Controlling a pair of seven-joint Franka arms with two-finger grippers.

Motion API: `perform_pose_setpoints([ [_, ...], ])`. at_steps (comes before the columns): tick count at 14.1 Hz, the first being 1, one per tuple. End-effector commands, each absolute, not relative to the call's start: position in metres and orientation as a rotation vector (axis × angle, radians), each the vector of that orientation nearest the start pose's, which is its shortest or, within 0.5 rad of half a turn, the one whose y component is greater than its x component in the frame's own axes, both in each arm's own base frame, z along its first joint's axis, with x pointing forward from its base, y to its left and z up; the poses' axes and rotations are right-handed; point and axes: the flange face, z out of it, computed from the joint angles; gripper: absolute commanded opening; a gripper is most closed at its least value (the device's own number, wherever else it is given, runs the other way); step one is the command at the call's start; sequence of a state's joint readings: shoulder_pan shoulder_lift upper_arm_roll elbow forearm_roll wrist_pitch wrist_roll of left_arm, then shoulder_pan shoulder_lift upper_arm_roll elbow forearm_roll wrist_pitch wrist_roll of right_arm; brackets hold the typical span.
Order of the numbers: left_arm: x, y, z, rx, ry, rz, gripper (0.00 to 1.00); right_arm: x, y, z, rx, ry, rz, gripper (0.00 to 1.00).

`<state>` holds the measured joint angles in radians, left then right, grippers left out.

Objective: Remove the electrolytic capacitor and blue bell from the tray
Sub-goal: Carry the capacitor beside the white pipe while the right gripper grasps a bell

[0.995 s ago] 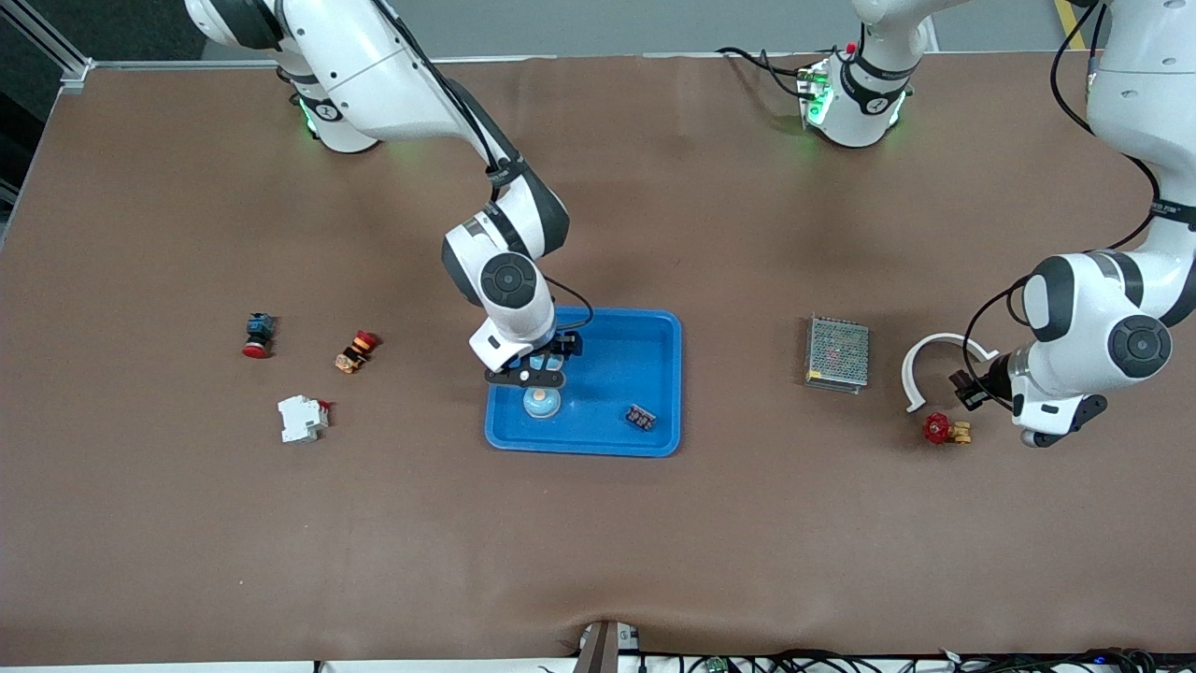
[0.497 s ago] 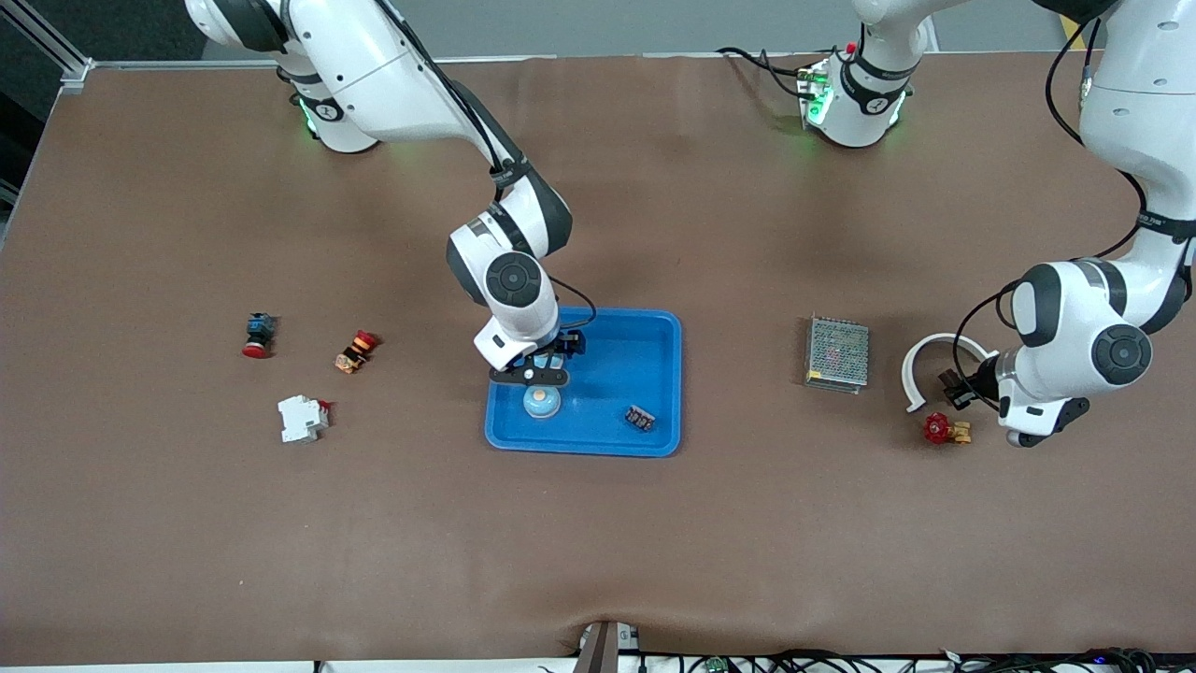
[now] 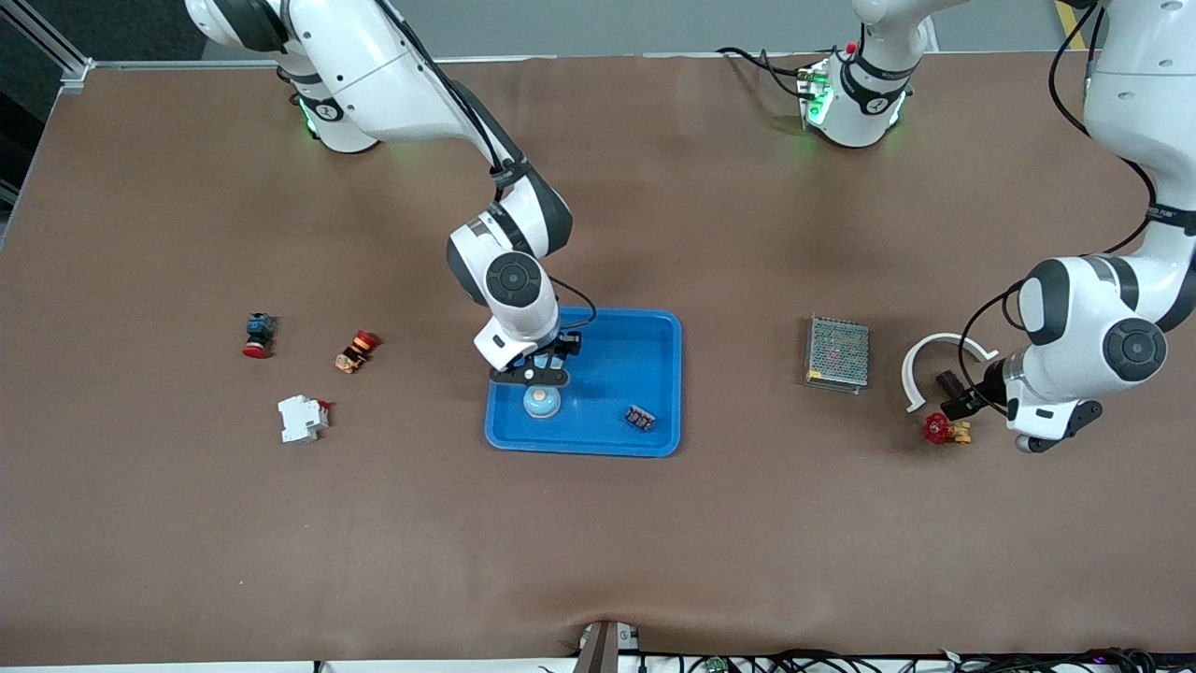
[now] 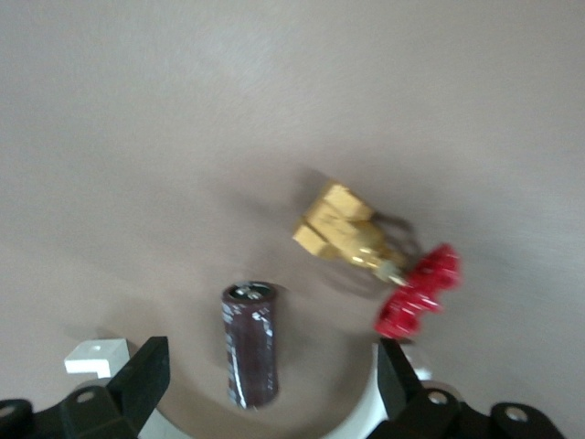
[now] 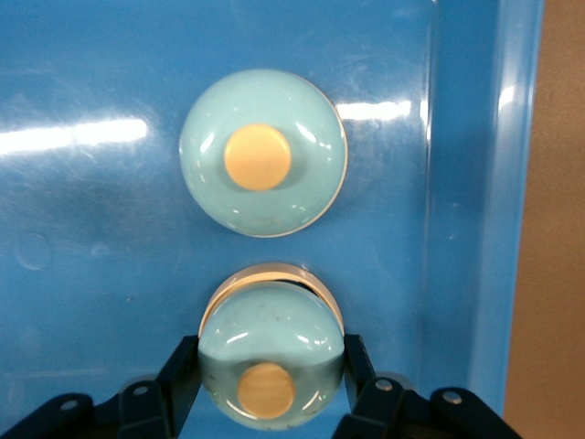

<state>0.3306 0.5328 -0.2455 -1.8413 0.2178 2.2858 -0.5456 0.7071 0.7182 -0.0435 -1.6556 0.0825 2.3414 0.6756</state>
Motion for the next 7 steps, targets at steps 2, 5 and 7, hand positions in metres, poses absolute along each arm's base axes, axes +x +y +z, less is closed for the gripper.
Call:
perform_pose_setpoints([
  [2, 0.644, 0.022, 0.279, -2.967, -0.854, 0.073, 1.00, 0.535, 0.427, 0.184, -3.138, 0.074, 0.061, 0.34],
  [5, 0.650, -0.052, 0.298, -2.956, -1.014, 0.068, 1.00, 0.536, 0.429, 0.187, -3.135, 0.075, 0.058, 0.32],
  [7, 0.649, -0.108, 0.306, -2.900, -1.197, 0.053, 1.00, 0.539, 0.432, 0.198, -3.128, 0.068, 0.050, 0.33],
])
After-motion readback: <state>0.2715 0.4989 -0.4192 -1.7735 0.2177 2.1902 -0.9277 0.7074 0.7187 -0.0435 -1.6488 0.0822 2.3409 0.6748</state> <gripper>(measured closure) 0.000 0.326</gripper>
